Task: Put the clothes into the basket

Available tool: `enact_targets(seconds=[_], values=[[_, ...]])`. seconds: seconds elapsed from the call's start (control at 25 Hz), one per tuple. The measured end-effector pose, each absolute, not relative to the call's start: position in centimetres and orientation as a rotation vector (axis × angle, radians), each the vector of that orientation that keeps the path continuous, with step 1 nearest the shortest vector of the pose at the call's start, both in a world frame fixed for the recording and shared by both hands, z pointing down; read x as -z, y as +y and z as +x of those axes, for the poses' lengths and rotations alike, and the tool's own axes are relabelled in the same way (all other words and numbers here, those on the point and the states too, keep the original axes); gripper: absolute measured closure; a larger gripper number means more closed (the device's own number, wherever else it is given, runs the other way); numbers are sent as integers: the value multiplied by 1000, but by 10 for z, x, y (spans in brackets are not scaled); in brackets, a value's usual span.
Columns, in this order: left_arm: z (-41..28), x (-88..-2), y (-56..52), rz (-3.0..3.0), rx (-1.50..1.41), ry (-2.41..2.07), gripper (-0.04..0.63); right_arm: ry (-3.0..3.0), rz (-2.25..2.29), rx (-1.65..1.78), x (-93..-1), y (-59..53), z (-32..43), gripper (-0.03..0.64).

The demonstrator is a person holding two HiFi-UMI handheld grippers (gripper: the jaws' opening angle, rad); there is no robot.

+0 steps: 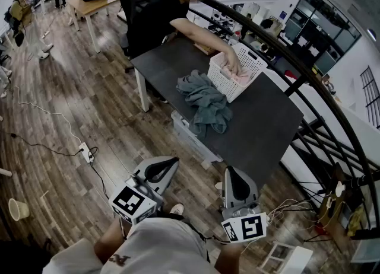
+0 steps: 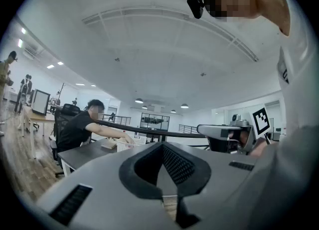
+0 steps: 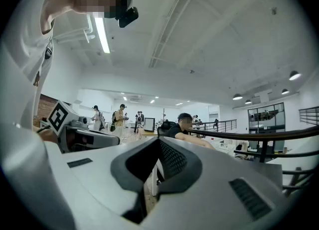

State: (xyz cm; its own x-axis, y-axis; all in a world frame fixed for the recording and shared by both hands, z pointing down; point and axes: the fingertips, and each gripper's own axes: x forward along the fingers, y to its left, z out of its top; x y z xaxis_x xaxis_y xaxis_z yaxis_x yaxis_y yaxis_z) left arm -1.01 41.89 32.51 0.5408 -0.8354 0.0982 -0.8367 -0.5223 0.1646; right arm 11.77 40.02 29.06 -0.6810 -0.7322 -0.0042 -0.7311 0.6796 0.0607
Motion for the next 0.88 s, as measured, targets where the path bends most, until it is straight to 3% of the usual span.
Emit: enact_targets(seconds=[0.88], values=[[6, -318, 423, 2536, -49, -1616, 603, -2982, 1158, 92, -289, 405, 132, 597]])
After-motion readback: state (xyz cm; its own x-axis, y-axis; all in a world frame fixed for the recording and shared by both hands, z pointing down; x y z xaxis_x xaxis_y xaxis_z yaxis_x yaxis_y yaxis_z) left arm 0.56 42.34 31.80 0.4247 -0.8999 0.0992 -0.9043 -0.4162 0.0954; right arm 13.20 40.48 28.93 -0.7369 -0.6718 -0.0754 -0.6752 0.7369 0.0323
